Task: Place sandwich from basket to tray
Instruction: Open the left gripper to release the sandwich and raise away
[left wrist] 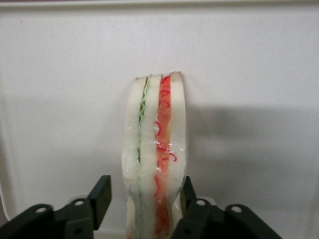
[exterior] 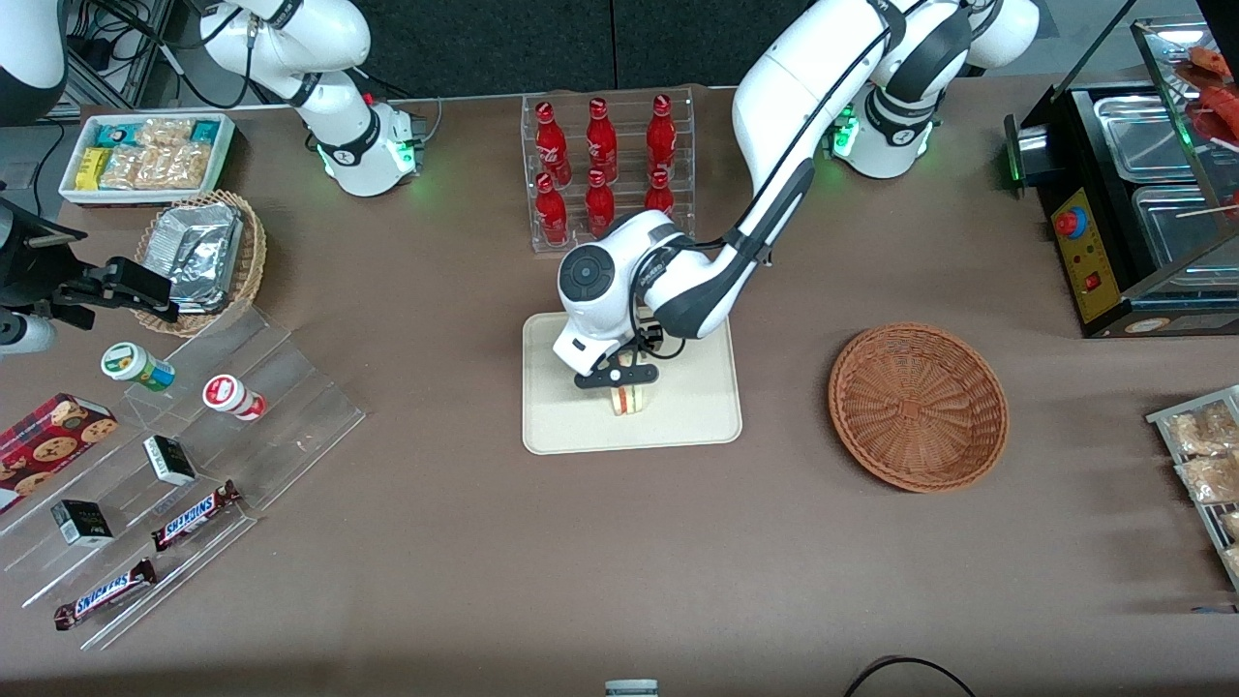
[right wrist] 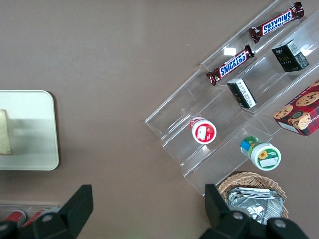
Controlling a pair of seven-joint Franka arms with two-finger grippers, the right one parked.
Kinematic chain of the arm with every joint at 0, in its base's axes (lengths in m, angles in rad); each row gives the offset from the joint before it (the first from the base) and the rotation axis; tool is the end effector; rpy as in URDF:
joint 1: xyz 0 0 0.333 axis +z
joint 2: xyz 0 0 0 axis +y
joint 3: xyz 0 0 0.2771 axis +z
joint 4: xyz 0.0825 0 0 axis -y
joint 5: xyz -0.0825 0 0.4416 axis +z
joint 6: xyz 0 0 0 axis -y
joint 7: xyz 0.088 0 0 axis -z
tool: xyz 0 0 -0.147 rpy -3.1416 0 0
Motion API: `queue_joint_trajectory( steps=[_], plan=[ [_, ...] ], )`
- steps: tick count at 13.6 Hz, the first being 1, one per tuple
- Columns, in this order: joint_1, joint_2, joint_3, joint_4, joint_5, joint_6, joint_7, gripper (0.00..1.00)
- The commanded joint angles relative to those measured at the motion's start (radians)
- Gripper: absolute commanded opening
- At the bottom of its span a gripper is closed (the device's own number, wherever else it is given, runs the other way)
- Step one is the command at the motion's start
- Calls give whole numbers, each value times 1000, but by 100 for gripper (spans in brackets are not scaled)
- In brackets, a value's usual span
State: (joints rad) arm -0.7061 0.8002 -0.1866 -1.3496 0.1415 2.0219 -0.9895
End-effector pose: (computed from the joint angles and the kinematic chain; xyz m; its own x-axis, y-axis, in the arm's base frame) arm 0.4880 -0.5588 0.1444 0.9942 0.0786 -0.0740 0.0721 -0.9936 -0.0869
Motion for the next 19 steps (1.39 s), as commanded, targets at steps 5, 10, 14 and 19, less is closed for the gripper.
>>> queue_joint_trajectory(
  steps=[5, 10, 14, 19],
  plan=[
    [120, -278, 13, 12, -52, -291, -15, 100],
    [298, -464, 13, 10, -60, -523, 53, 100],
    [450, -567, 13, -11, -63, -637, 254, 100],
    [657, -716, 13, -133, -140, -649, 513, 100]
  ],
)
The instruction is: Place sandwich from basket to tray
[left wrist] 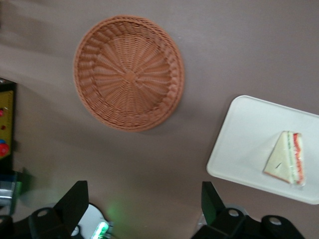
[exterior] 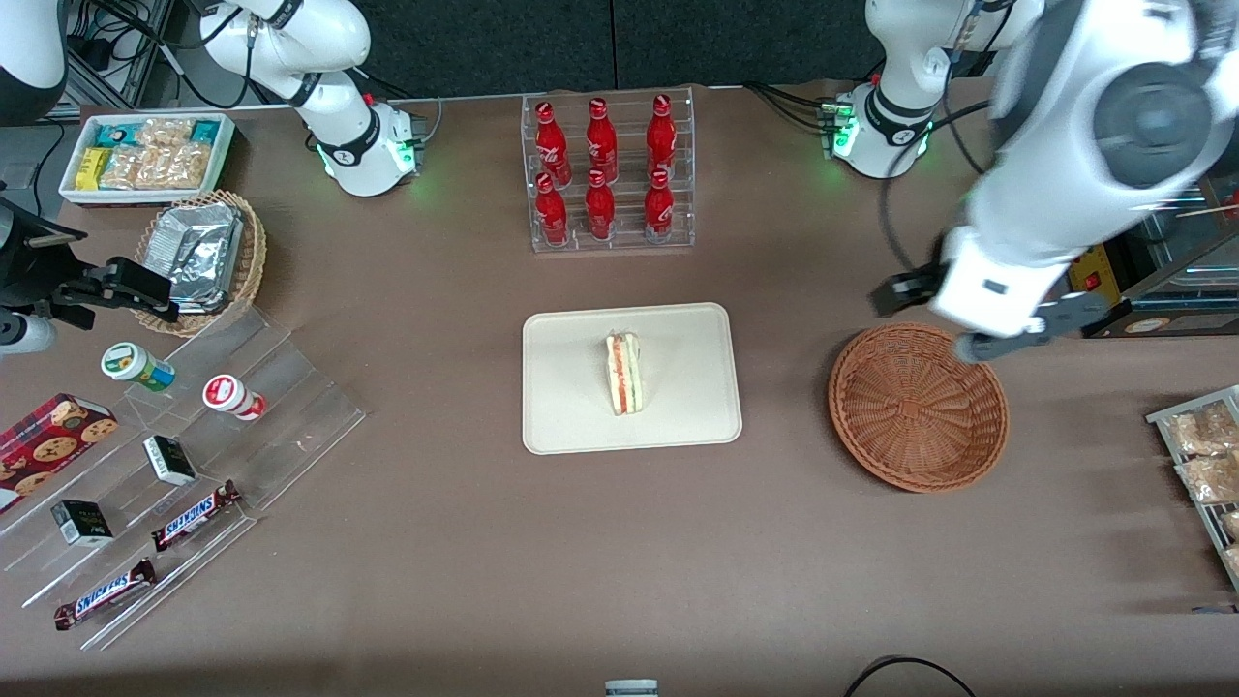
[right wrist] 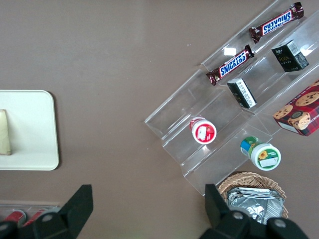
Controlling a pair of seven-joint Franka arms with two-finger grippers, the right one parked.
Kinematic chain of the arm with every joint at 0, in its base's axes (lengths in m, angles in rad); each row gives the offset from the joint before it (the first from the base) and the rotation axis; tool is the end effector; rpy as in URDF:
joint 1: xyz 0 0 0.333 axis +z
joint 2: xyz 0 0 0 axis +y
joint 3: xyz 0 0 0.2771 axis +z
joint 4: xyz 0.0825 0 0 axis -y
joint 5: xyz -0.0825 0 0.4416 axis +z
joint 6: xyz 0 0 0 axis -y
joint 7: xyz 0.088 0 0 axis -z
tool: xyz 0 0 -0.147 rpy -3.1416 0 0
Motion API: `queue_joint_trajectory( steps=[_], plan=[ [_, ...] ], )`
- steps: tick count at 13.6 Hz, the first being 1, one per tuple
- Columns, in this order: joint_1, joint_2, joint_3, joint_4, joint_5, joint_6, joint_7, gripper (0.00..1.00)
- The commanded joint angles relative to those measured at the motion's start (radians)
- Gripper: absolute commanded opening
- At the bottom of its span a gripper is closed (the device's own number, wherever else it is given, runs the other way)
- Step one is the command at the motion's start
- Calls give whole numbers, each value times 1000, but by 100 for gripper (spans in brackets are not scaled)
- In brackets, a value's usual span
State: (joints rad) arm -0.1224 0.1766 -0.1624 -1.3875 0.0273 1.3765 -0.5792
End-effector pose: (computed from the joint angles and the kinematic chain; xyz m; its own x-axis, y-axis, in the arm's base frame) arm 0.6073 -0.1661 0.5172 0.9424 0.2966 -0.1548 0.2837 -0.9537 -0.0999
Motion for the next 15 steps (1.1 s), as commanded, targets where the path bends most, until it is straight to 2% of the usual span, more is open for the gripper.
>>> queue_joint_trajectory(
  steps=[1, 4, 7, 9, 15],
  plan=[
    [107, -113, -11, -113, -26, -10, 170, 100],
    [162, -155, -3, -162, -20, -14, 316, 100],
    [110, -213, 131, -214, -20, -14, 488, 100],
    [101, -242, 152, -240, -17, -10, 510, 100],
    [76, -194, 150, -133, -9, -74, 532, 100]
  ],
)
